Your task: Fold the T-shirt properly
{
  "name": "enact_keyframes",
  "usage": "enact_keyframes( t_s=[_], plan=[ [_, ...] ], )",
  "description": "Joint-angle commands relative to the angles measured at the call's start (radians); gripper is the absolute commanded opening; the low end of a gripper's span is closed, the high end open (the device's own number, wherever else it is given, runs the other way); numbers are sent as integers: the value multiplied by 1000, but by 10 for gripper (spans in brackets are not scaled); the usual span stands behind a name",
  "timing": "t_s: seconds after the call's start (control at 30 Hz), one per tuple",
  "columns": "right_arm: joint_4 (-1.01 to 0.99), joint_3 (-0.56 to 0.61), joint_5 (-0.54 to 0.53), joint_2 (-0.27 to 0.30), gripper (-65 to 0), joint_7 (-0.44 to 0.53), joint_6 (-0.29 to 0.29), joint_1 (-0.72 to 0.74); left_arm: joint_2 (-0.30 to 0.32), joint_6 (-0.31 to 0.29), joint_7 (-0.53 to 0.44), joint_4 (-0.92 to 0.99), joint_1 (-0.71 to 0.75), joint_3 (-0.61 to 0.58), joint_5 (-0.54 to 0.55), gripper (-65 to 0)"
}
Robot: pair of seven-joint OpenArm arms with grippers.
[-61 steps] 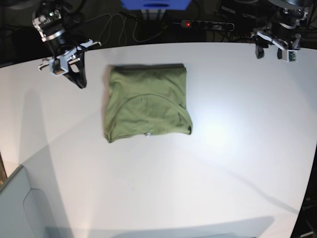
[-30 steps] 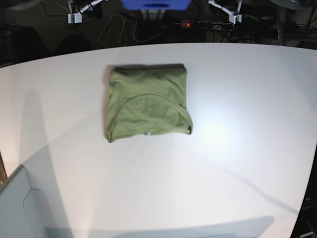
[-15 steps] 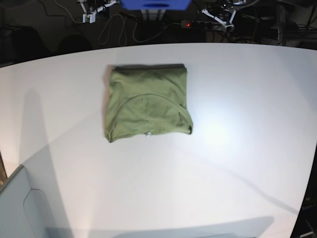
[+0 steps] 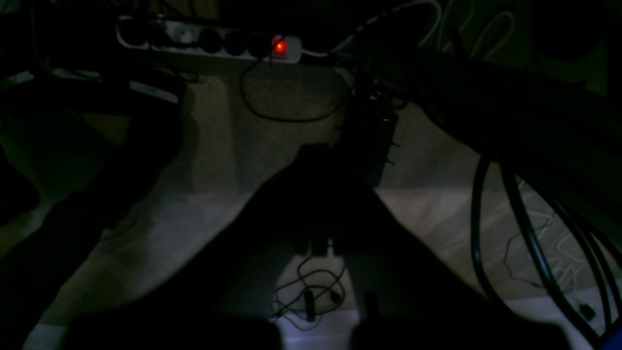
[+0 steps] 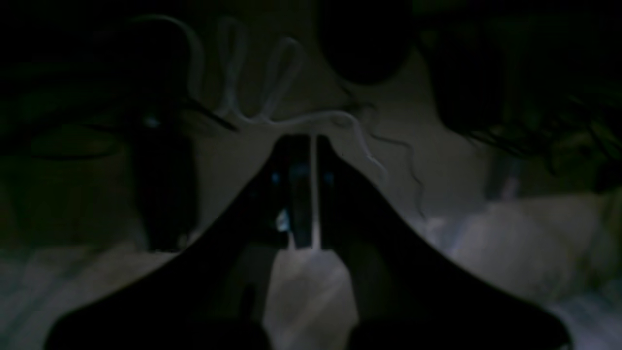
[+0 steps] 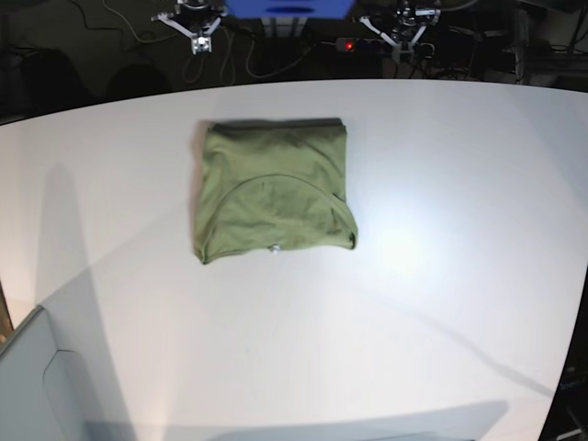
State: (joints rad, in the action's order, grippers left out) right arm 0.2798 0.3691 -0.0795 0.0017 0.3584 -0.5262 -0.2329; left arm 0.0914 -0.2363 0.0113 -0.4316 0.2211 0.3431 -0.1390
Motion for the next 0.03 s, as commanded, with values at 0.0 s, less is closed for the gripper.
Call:
enact_keyframes(
  t_s=[0.0],
  plan=[
    [-14, -2, -4, 2, -650, 4, -21, -3, 6, -1, -7, -5, 2, -2, 2, -650]
  ],
)
